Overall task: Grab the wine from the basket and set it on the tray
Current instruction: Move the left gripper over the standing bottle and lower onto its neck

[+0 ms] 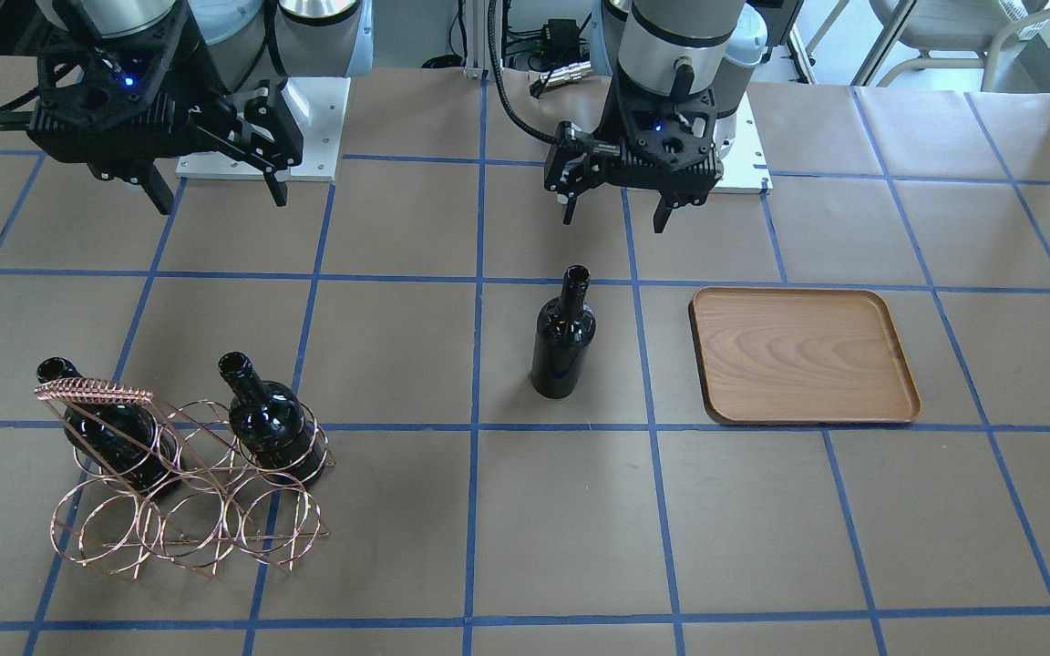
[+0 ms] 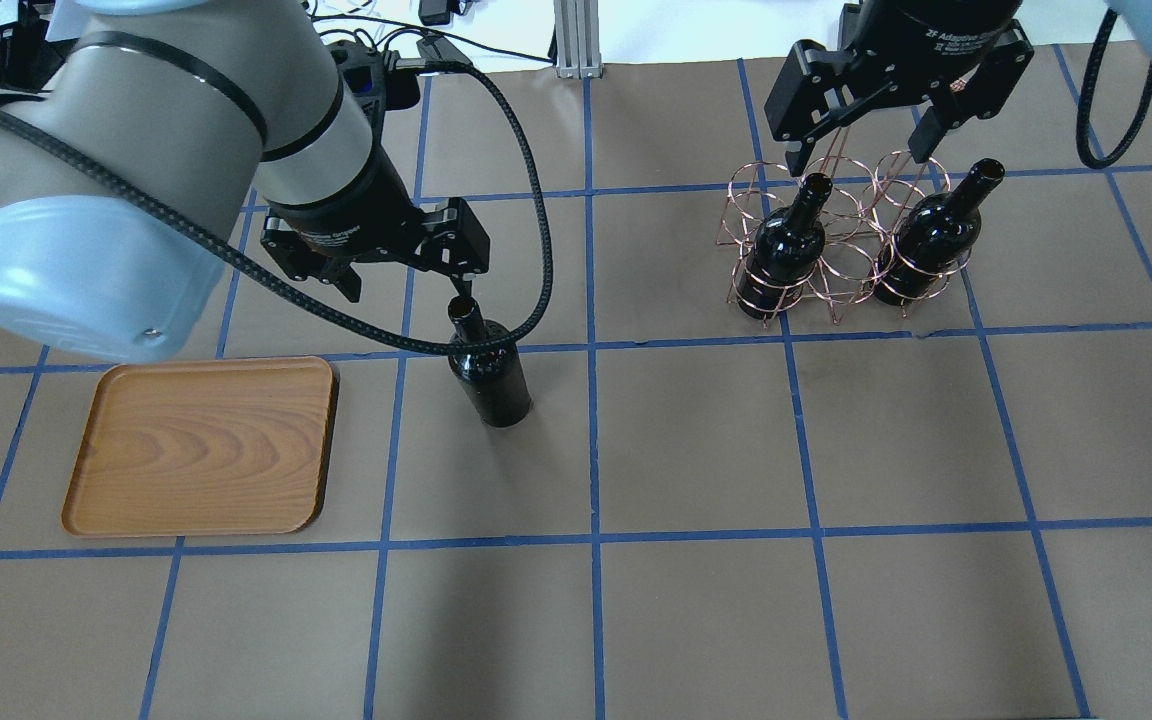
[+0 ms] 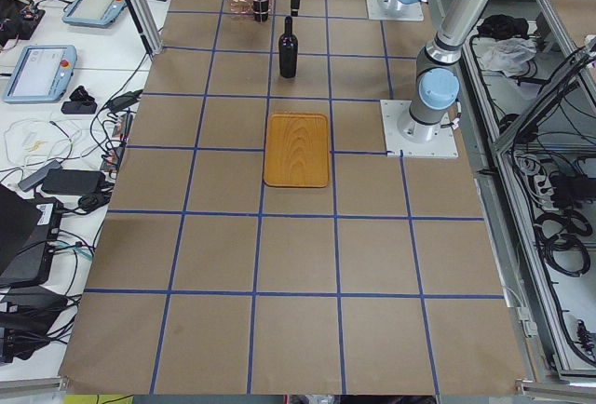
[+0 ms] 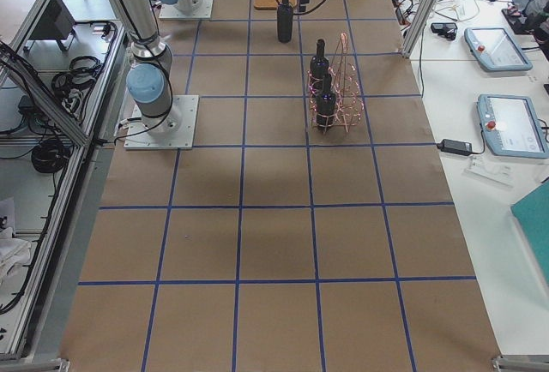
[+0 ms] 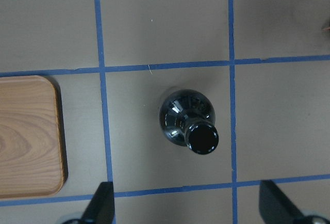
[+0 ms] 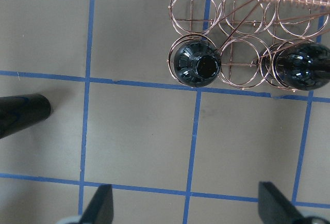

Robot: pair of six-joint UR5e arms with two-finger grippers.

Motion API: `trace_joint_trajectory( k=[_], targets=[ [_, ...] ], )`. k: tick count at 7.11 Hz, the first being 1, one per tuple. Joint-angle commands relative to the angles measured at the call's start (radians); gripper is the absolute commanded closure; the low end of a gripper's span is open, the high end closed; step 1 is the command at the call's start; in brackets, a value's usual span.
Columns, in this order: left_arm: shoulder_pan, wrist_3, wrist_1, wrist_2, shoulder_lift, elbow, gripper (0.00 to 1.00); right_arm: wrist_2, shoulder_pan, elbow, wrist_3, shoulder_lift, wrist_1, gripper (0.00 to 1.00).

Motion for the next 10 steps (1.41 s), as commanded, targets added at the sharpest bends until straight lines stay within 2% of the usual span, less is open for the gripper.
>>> trace_joint_trajectory(
  k=[1,2,3,6,8,9,10],
  targets=[
    [-0.009,0.009,0.024,-0.002,-0.054,-0.004,0.03,-0.015,0.001,0.011,-0.004,-0.016,0.004,0.00],
    [-0.009,0.006,0.070,-0.004,-0.087,-0.016,0.07,-0.043,0.001,0.014,-0.001,-0.045,0.018,0.00],
    [-0.012,0.005,0.095,-0.004,-0.107,-0.033,0.07,-0.057,0.001,0.014,-0.002,-0.043,0.005,0.00],
    [-0.016,0.009,0.099,-0.004,-0.134,-0.055,0.16,-0.049,0.001,0.016,-0.002,-0.033,-0.002,0.00],
    [-0.016,0.009,0.099,-0.005,-0.147,-0.056,0.28,-0.048,0.003,0.017,-0.002,-0.033,-0.002,0.00],
    [-0.016,0.009,0.099,-0.005,-0.154,-0.056,0.41,-0.057,0.003,0.017,0.004,-0.033,0.006,0.00],
    [-0.016,0.009,0.104,-0.007,-0.157,-0.055,0.43,-0.055,0.004,0.017,0.006,-0.034,0.012,0.00]
  ],
)
